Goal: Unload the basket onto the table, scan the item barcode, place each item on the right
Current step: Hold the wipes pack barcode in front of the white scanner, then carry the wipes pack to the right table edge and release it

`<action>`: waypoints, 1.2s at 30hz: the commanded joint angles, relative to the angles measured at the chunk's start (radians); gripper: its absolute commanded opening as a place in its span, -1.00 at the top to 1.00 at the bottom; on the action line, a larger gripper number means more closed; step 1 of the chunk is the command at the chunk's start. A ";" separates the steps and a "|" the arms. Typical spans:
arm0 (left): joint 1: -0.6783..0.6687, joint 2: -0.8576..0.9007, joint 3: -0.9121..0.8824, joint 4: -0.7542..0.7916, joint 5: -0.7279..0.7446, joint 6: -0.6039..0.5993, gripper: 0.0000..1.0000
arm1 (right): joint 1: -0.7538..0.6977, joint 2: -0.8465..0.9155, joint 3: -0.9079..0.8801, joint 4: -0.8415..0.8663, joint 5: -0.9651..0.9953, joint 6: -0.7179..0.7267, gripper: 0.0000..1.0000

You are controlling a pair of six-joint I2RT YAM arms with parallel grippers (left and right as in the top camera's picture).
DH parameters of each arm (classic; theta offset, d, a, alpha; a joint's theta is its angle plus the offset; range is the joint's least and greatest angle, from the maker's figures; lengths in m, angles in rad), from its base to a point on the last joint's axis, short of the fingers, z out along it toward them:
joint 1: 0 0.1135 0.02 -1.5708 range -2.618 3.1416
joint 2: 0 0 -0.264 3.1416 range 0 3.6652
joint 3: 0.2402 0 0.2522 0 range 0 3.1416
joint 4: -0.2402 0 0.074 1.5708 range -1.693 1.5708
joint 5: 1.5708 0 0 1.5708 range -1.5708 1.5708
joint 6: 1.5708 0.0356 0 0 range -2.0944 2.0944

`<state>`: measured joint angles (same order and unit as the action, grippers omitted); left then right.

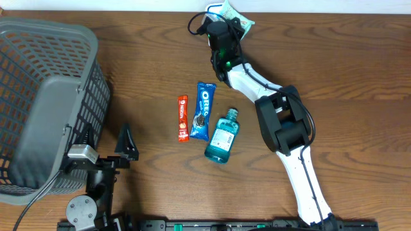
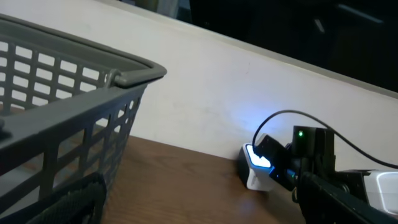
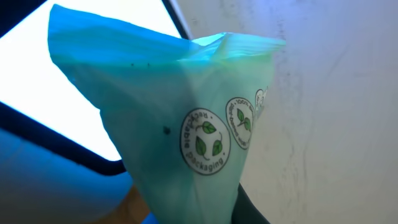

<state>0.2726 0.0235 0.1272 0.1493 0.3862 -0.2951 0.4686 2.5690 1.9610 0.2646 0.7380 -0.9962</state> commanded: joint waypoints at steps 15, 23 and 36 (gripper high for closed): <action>-0.004 0.000 -0.008 0.024 0.291 0.021 -0.96 | -0.063 -0.333 0.027 -0.452 0.327 0.365 0.98; -0.073 0.000 -0.008 0.024 0.249 0.021 -0.96 | -0.184 -0.429 0.027 -0.871 0.325 0.718 0.98; -0.213 0.000 -0.008 0.010 -0.007 0.023 -0.96 | -0.409 -0.429 0.026 -1.298 -0.076 0.887 0.98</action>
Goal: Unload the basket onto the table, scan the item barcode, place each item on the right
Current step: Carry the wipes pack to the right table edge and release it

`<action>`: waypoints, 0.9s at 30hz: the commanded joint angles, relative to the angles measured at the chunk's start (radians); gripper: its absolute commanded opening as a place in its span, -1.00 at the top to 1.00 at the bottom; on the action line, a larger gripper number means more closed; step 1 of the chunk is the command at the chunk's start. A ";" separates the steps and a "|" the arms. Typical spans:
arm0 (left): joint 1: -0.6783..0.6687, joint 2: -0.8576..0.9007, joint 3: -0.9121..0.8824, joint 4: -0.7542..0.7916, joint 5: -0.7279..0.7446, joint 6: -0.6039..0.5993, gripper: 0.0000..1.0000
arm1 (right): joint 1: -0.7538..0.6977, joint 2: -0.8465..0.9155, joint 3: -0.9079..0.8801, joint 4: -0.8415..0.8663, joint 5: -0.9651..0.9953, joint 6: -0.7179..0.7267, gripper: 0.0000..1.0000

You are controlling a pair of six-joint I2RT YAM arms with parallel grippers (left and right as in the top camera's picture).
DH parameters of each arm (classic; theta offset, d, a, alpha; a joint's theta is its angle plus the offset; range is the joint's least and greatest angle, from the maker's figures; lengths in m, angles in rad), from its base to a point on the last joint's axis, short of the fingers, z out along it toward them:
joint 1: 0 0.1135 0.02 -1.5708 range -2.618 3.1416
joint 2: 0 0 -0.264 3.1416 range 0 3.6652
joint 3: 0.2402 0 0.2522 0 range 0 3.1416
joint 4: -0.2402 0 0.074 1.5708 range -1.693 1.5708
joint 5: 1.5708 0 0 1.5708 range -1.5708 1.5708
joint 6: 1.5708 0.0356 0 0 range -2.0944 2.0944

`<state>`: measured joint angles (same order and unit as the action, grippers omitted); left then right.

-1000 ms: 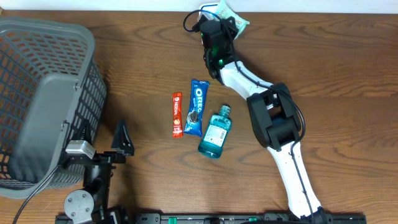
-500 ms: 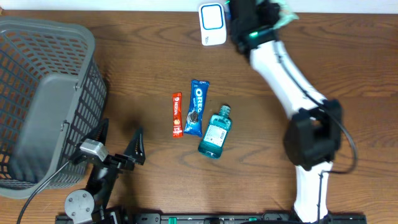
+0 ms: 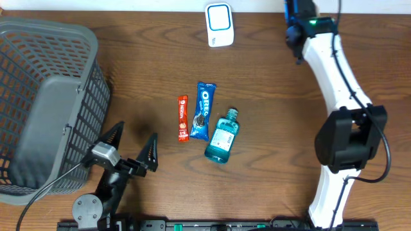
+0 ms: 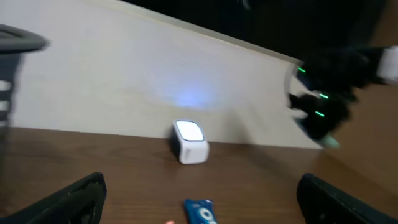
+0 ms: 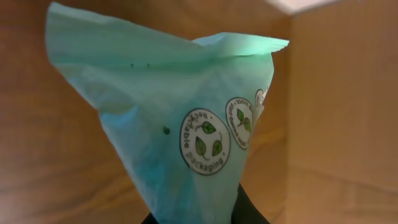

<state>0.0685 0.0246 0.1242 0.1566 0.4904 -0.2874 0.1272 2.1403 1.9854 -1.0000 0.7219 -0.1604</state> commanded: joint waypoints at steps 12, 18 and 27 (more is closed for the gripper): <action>-0.009 -0.001 -0.053 0.006 -0.119 -0.064 -0.96 | -0.382 0.000 -0.059 -0.162 -0.050 0.229 0.98; -0.009 -0.001 -0.066 0.006 -0.118 -0.122 -0.96 | -0.503 0.000 -0.182 -0.079 -0.051 0.331 0.98; -0.009 -0.001 -0.070 -0.004 -0.117 -0.122 -0.96 | -0.627 0.000 -0.448 0.237 -0.043 0.322 0.98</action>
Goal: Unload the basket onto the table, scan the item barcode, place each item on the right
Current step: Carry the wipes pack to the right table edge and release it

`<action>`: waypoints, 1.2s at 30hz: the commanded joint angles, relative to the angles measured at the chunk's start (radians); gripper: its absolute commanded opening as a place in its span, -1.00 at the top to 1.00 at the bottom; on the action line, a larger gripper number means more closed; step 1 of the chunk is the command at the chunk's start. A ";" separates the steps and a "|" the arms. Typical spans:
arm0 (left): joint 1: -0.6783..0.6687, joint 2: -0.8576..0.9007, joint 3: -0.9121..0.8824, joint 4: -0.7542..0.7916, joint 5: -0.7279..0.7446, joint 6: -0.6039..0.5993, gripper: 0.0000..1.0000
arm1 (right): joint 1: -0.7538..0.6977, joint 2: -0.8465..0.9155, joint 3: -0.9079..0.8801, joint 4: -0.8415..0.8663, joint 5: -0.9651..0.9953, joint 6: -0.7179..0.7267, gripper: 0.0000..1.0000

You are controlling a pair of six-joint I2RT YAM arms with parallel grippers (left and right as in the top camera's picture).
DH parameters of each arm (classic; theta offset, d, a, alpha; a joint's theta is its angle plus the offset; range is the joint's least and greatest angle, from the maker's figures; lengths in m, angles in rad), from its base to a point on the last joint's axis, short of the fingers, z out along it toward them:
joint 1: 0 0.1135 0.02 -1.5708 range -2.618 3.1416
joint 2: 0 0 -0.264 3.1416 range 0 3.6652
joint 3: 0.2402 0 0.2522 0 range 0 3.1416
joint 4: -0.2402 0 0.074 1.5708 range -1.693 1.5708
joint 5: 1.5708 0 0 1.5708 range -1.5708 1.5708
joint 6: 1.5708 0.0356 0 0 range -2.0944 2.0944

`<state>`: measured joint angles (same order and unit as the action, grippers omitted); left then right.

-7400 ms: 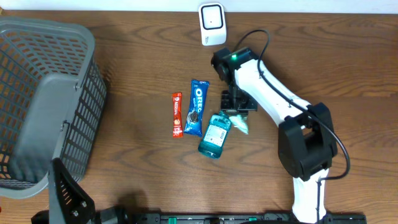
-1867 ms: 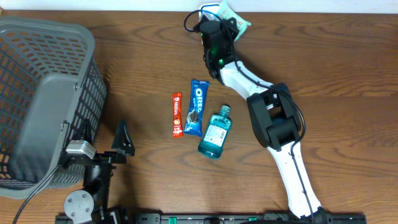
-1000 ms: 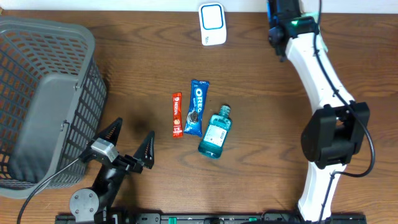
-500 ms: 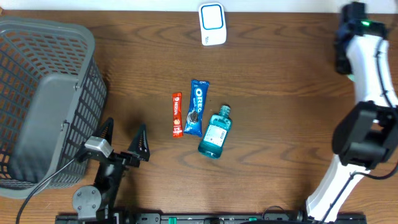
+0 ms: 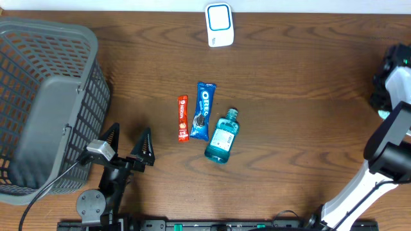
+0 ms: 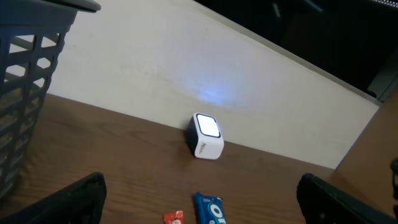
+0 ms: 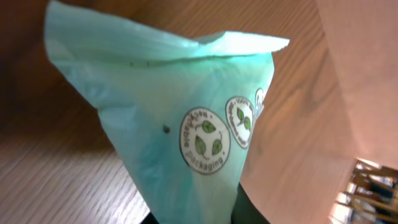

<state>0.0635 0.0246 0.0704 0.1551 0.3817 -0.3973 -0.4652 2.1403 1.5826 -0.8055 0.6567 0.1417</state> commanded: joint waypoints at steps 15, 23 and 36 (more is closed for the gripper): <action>-0.004 -0.001 -0.016 -0.030 -0.010 -0.009 -0.96 | -0.104 -0.003 0.055 0.041 -0.268 0.000 -0.98; -0.004 -0.001 -0.016 -0.075 0.074 0.340 -0.96 | 0.036 -0.003 0.289 -0.202 -0.461 0.000 -0.99; -0.004 -0.001 -0.016 -0.266 0.036 0.554 -0.96 | 0.344 -0.005 0.386 -0.293 -0.591 0.008 -0.99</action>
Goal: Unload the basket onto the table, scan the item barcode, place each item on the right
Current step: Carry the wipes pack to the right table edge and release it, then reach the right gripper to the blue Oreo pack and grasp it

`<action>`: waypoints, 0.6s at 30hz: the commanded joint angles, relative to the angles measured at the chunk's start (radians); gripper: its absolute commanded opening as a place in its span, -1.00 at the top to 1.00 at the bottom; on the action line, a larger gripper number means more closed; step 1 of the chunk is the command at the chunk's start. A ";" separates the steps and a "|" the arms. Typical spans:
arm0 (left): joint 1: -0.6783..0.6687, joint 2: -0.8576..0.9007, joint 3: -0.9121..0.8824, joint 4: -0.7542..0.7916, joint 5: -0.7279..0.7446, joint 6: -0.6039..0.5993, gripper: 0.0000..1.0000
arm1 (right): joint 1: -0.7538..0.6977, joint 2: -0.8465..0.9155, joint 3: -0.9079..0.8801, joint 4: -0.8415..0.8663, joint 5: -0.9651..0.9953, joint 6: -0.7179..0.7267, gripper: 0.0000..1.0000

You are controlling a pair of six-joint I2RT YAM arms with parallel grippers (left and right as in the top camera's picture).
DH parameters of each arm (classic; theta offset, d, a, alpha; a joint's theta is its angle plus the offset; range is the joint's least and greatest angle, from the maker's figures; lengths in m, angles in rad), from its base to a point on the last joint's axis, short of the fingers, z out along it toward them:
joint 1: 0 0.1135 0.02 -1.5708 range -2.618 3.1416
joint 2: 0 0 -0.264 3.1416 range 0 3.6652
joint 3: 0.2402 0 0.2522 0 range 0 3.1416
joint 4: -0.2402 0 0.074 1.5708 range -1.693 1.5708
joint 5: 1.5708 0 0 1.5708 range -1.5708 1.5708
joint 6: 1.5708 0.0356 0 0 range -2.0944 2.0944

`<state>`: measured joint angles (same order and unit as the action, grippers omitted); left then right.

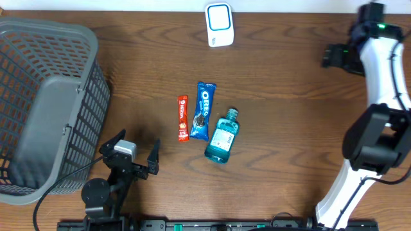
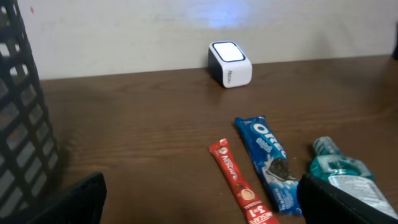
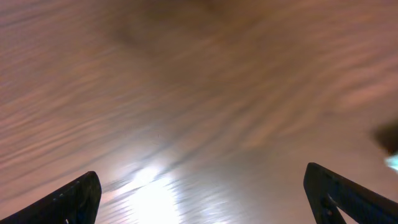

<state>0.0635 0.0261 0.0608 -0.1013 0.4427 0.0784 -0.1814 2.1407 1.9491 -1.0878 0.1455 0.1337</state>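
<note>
The white scanner (image 1: 219, 24) with its blue-lit face stands at the table's back edge, also seen as the scanner (image 2: 230, 64) in the left wrist view. A red Nescafe stick (image 1: 183, 118), a blue Oreo pack (image 1: 204, 110) and a teal mouthwash bottle (image 1: 222, 136) lie side by side mid-table. My right gripper (image 1: 332, 56) hangs open at the back right, over blurred bare wood, nothing between its fingers (image 3: 348, 198). My left gripper (image 1: 133, 153) is open near the front left, facing the items. The green bag is out of view.
A large grey mesh basket (image 1: 51, 102) fills the left side of the table, its wall close to my left gripper. The right arm (image 1: 385, 83) runs up the right edge. A pale wall lies behind the scanner.
My right gripper was shut on the green bag at the table's far right edge; now it is open and empty at the back right. The left wrist view now looks down onto the three items.
My right gripper held the green bag against the scanner. Then it held the bag at the back right, away from the scanner, then off the right edge. Now it is open and the bag is gone from view. The three mid-table items stayed put.
</note>
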 commanded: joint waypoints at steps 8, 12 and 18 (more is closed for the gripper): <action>-0.004 -0.002 -0.006 -0.001 -0.204 0.068 -0.96 | 0.237 -0.005 0.020 -0.123 -0.313 0.019 -0.98; -0.004 -0.002 -0.006 -0.015 -0.204 0.066 -0.96 | 0.317 -0.005 0.020 -0.195 -0.421 0.034 -0.99; -0.004 -0.002 -0.006 -0.018 -0.204 0.066 -0.96 | 0.425 -0.005 0.020 -0.212 -0.599 0.045 -0.93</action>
<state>0.0635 0.0261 0.0608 -0.1081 0.2543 0.1326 0.2054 2.1407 1.9495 -1.3006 -0.3088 0.1585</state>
